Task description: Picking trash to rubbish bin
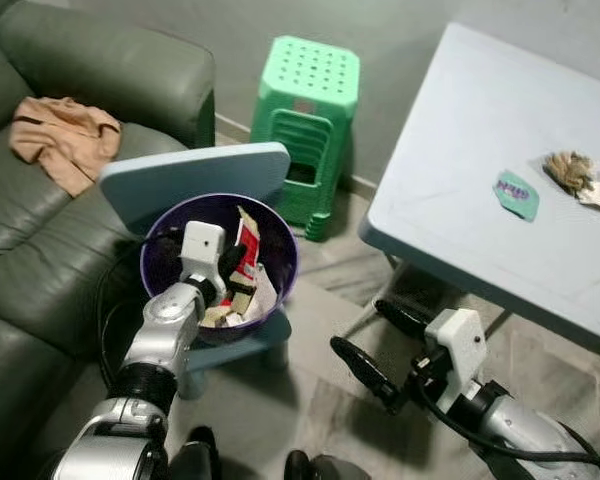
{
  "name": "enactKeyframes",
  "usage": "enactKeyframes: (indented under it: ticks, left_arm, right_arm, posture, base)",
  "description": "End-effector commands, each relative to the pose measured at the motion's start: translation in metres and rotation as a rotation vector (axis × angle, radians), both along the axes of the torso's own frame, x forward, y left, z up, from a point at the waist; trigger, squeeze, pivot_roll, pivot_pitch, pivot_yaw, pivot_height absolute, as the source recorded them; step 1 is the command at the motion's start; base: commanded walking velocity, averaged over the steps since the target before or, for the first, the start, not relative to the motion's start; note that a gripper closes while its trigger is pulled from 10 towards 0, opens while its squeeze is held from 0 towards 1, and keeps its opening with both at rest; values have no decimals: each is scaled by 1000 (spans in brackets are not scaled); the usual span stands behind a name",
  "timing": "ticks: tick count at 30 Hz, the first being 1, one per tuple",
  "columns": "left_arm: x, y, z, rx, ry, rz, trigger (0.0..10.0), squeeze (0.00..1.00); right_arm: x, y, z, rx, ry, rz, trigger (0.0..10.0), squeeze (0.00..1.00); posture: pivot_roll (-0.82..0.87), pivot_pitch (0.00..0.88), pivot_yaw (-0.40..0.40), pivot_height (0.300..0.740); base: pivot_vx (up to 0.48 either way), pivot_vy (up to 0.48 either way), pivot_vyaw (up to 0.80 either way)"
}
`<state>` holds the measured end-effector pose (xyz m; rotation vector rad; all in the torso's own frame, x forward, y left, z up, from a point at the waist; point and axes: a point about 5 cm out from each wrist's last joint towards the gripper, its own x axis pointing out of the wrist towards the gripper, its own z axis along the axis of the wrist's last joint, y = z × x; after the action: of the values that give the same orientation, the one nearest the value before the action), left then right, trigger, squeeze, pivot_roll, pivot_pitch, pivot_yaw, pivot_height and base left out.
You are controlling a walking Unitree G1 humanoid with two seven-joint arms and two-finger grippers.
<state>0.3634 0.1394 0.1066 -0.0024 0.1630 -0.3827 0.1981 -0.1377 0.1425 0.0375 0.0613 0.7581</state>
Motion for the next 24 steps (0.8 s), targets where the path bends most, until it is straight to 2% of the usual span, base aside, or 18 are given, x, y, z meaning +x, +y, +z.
enactKeyframes:
  ticks: [1,9,10,11,12,24]
  left_arm:
    - [-1,-6,-4,8,10,-41,10000,0]
    - [4,-1,-3,-22,31,-18,10000,0]
    - [4,1,-3,-25,31,-15,10000,875]
    - [5,3,-3,-32,32,-12,10000,875]
    - [5,5,-3,-23,34,0,10000,1000]
    - [8,18,0,-37,33,41,10000,1000]
  right_arm:
    - [-6,-4,4,-14,7,-11,10000,0]
    - [-13,-5,6,-19,39,-14,10000,0]
    - [-15,-6,7,-20,48,-13,10000,0]
    - [-16,-6,7,-22,51,-12,10000,0]
    - [-17,-6,7,-24,53,-12,10000,0]
    - [-20,-6,9,-20,71,-7,10000,0]
  posture:
    - [-150,352,-168,740]
    - [-163,362,-173,740]
    - [-165,364,-175,740]
    - [-165,364,-175,740]
    - [-164,366,-177,740]
    - [-163,354,-182,740]
  base:
    - [0,0,0]
    - [0,0,0]
    - [0,0,0]
    - [0,0,0]
    - [0,0,0]
    - [0,0,0]
